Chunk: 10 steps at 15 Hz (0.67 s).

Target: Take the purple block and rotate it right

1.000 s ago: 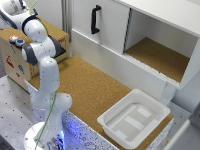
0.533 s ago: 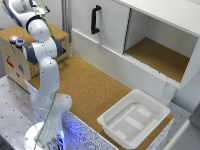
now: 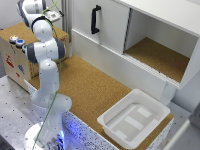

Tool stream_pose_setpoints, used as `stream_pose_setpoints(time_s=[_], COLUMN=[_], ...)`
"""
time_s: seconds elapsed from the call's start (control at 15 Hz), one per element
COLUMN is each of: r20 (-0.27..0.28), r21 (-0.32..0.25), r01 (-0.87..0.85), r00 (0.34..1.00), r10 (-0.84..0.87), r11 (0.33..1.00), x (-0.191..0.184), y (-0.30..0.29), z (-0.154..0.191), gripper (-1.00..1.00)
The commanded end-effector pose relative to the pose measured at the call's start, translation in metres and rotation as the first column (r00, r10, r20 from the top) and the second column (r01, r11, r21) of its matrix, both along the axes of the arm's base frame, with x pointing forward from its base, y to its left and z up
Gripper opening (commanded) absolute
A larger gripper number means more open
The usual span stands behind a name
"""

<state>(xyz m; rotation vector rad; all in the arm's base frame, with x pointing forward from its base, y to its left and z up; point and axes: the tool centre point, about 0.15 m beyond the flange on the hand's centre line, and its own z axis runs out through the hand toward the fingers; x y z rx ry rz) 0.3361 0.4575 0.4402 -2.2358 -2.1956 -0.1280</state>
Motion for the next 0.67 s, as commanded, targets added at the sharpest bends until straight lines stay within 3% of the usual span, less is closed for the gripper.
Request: stream_pose_setpoints(time_s=[0.0, 0.33, 0.6], r20=[0.080, 0.129, 0.093], r21=[0.168, 0.091, 0.109], r01=[-0.070, -0.107, -0.082], r00=[0.995, 0.987, 0.993], r10=[0.057, 0.095, 0.071], r11=[0.983, 0.990, 0.991], x=[-0.015, -0.024, -0.024], y=[-0.030, -0.017, -0.012], z=[-0.022, -0.014, -0.017], gripper=[-1.00, -1.00, -1.00])
